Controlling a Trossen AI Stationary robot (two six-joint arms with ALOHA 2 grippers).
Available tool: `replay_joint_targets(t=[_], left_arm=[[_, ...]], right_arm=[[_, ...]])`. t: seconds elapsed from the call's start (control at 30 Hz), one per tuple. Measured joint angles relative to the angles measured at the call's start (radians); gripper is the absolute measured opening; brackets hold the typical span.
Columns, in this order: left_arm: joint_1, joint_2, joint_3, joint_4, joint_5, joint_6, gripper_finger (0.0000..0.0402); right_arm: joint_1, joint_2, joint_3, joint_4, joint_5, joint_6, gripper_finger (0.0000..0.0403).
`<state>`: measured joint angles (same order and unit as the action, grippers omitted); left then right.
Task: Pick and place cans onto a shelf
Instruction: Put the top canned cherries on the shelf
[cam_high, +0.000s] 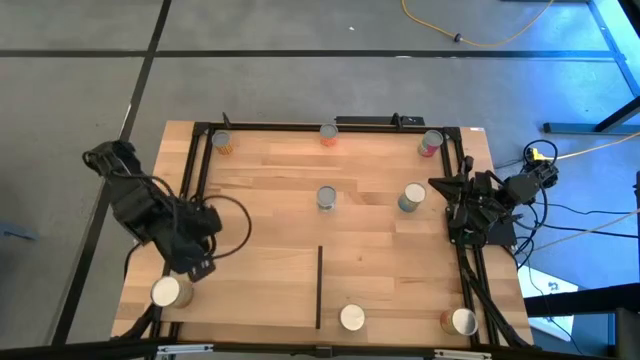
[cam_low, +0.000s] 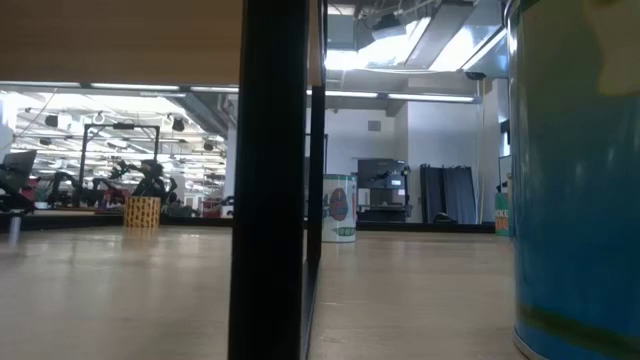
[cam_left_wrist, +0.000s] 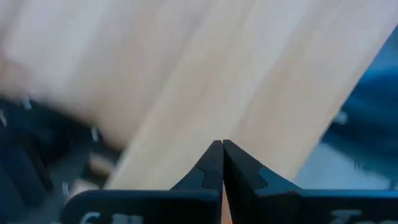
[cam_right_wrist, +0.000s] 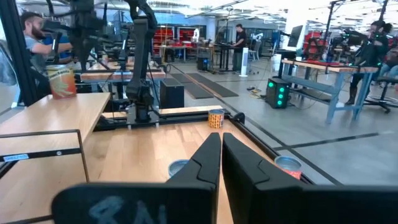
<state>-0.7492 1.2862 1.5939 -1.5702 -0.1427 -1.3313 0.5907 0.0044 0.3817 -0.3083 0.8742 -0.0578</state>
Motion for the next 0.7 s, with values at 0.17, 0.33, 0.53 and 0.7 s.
replay_joint_targets(t=[0.17,0.33,0.53,0.7], left_arm=[[0.080,-0.001,0.015,-0.001,-0.136,0.164,0.0000],[0.198,0.000,0.015,-0.001,-0.175,0.271,0.0000],[0.308,0.000,0.015,-0.001,-0.190,0.348,0.0000],[0.370,0.000,0.015,-0.001,-0.191,0.411,0.0000]], right_arm=[[0.000,0.000,0.000,-0.004,0.000,0.006,0.0020],[0.000,0.001,0.014,-0.022,-0.002,0.057,0.0020],[0.000,0.062,0.168,-0.182,-0.003,0.103,0.0020],[0.000,0.175,0.366,-0.545,-0.026,0.358,0.0020]])
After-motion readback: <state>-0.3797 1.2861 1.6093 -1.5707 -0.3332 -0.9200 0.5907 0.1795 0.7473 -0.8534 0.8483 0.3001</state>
